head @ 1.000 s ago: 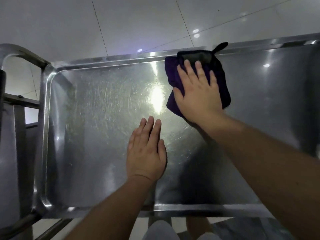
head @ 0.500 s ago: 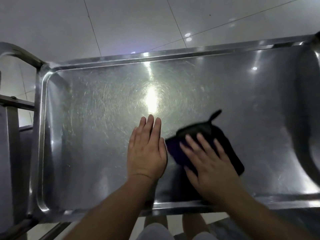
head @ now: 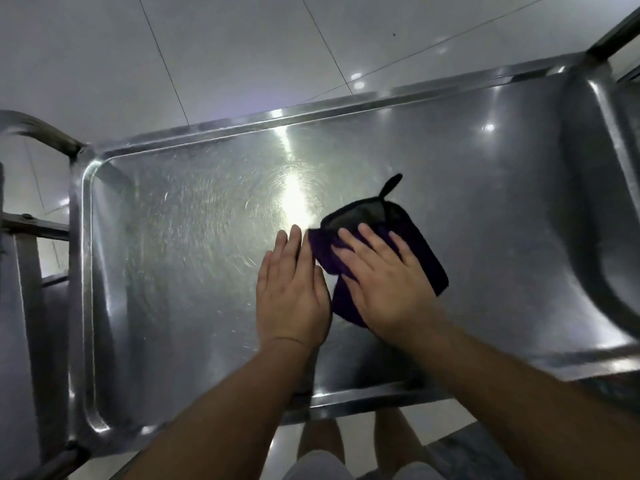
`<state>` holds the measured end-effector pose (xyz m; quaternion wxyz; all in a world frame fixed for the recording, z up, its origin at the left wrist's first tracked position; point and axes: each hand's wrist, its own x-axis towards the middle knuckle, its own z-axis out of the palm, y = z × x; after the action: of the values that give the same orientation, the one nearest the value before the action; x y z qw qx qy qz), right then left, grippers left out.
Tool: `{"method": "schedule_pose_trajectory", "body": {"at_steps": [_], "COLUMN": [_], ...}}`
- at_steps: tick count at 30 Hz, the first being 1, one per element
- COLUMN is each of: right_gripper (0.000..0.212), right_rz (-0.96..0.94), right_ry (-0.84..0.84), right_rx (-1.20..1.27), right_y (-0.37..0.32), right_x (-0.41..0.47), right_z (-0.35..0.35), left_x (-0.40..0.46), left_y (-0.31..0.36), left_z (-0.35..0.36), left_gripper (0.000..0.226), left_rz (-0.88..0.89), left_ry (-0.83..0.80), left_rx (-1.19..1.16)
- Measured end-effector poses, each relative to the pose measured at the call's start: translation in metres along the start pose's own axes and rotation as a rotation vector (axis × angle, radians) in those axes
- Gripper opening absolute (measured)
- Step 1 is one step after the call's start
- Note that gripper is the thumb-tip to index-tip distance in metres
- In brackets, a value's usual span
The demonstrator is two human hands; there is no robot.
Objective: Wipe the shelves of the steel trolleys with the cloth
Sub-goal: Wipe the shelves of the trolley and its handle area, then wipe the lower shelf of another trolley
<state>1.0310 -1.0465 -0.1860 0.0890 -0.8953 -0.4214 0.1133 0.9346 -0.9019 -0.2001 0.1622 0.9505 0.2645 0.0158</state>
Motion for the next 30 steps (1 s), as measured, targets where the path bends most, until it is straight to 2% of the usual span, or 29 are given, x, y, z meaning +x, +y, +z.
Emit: {"method": "schedule_pose_trajectory", "body": {"at_steps": [5, 10, 12, 16, 19, 22, 26, 30], "right_gripper": [0.044, 0.031, 0.029, 0.030, 0.028, 0.027, 0.035, 0.035], "right_rz": [-0.055, -0.073, -0.002, 0.271, 0.444, 0.644, 0.718, 0.722], "right_ry": [-0.067, -0.096, -0.127, -0.223, -0.311, -0.347, -0.289, -0.343], "right_rx": [0.034, 0.062, 0.077, 0.447, 0.625, 0.851, 0.873, 0.860], "right_y": [-0.019, -0.028, -0.034, -0.038, -0.039, -0.048, -0.064, -0.079], "right_x": [-0.096, -0.141, -0.139, -0.118, -0.104, -0.098, -0.103, -0.117], "right_z": [0.004, -0.014, -0.022, -0.050, -0.067, -0.087, -0.111, -0.129], "left_x": [0.000, 0.001, 0.001, 0.008, 0.017, 0.012, -0.025, -0.056], "left_y": [0.000, 0.003, 0.003, 0.001, -0.004, -0.012, -0.032, -0.048], "left_z": [-0.006, -0.019, -0.026, -0.046, -0.065, -0.085, -0.104, -0.123], "left_gripper": [0.055, 0.056, 0.056, 0.061, 0.062, 0.059, 0.054, 0.049], "left_rz": [-0.005, -0.014, -0.006, 0.010, 0.007, -0.021, 0.001, -0.007], "left_ry": [-0.031, -0.070, -0.106, -0.257, -0.394, -0.465, -0.498, -0.483], "left_rx": [-0.038, -0.139, -0.178, -0.237, -0.260, -0.263, -0.195, -0.139]}}
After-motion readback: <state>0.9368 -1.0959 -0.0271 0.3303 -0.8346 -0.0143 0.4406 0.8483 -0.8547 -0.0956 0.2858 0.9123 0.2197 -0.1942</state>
